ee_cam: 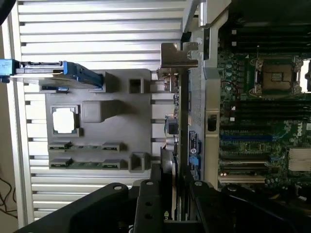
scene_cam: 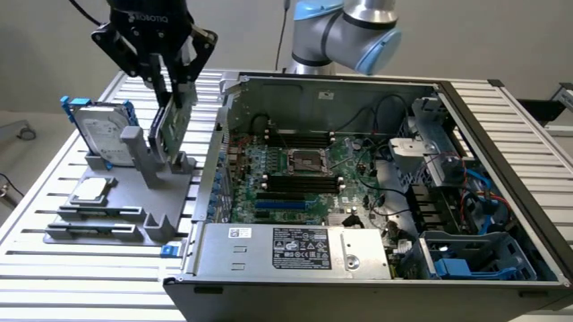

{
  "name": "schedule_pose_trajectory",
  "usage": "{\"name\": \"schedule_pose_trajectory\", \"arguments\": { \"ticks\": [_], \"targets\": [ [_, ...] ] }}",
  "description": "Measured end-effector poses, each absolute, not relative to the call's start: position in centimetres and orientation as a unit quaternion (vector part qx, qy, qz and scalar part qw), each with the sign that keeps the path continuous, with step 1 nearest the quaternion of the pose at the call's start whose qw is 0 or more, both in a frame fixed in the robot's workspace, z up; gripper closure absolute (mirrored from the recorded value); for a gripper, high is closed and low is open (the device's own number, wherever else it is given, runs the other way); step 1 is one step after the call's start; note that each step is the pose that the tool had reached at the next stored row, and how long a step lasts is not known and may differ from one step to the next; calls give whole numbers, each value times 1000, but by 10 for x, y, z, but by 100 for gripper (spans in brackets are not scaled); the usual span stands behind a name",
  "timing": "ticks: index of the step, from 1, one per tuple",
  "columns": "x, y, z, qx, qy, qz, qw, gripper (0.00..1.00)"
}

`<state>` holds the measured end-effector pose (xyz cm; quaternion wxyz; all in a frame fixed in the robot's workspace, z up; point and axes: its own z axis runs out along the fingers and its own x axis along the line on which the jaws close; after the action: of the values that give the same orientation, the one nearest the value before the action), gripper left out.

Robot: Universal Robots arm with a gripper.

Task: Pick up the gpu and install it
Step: 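Pick up the gpu and move the gpu toward the slot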

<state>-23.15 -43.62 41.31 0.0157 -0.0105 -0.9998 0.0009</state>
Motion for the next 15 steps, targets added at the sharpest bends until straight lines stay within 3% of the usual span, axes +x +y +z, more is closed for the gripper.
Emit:
{"name": "schedule_pose_trajectory", "arguments": {
  "ticks": [8, 15],
  "targets": [
    [-195, -437, 445, -10, -1000, -1, 24, 73],
    [-163, -438, 446, -11, -999, -1, 32, 73]
  ]
}}
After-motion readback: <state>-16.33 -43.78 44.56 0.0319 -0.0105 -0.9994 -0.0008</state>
